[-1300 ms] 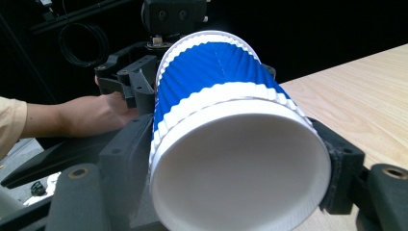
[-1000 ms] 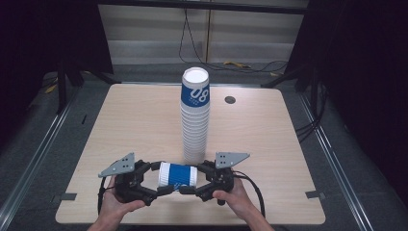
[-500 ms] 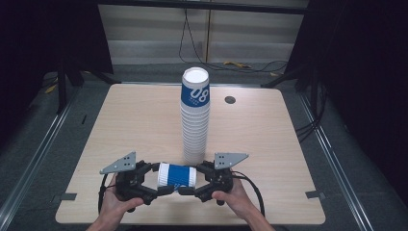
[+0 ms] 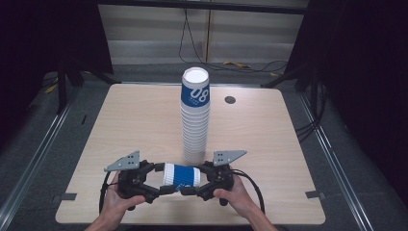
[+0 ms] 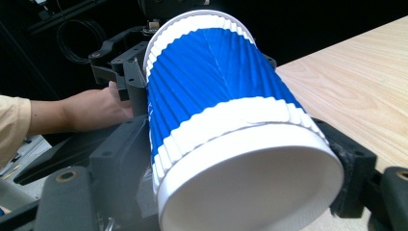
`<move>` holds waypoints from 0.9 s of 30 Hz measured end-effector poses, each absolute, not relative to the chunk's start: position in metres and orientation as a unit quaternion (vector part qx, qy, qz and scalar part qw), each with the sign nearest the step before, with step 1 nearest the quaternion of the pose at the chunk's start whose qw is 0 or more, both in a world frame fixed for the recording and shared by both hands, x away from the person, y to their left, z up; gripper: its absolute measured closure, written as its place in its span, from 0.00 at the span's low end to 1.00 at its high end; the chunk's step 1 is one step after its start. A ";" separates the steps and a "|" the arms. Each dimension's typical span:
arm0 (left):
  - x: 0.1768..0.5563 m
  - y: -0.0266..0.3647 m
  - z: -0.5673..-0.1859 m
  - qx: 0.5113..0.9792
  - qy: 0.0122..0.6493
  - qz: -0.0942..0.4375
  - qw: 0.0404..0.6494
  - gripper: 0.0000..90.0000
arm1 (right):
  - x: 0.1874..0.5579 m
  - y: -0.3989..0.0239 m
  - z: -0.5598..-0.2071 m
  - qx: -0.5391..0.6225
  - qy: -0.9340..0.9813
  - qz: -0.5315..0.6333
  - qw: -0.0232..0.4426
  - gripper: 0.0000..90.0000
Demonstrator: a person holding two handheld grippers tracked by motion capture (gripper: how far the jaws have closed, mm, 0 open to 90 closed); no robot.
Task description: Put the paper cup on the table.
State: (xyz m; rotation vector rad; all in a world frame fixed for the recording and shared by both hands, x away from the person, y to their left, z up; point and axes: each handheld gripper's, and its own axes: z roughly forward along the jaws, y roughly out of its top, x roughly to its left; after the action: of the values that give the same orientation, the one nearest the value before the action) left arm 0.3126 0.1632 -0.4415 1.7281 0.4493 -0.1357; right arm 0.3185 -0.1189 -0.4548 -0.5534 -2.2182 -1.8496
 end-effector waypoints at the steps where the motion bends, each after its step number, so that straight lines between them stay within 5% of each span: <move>1: 0.313 0.163 -0.441 0.754 0.195 -0.058 0.625 0.19 | 0.319 -0.119 -0.455 -0.187 -0.750 -0.627 0.102 0.25; 13: 0.313 0.163 -0.439 0.762 0.203 -0.060 0.612 0.19 | 0.318 -0.120 -0.455 -0.197 -0.763 -0.608 0.093 0.15; 27: 0.318 0.172 -0.425 0.772 0.217 -0.050 0.596 0.19 | 0.318 -0.135 -0.458 -0.223 -0.773 -0.591 0.060 0.15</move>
State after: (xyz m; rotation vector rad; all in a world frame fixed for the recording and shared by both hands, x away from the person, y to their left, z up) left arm 0.3184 0.1722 -0.4252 1.7918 0.5032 -0.1165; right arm 0.3182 -0.1345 -0.4581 -0.6759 -2.3396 -1.7900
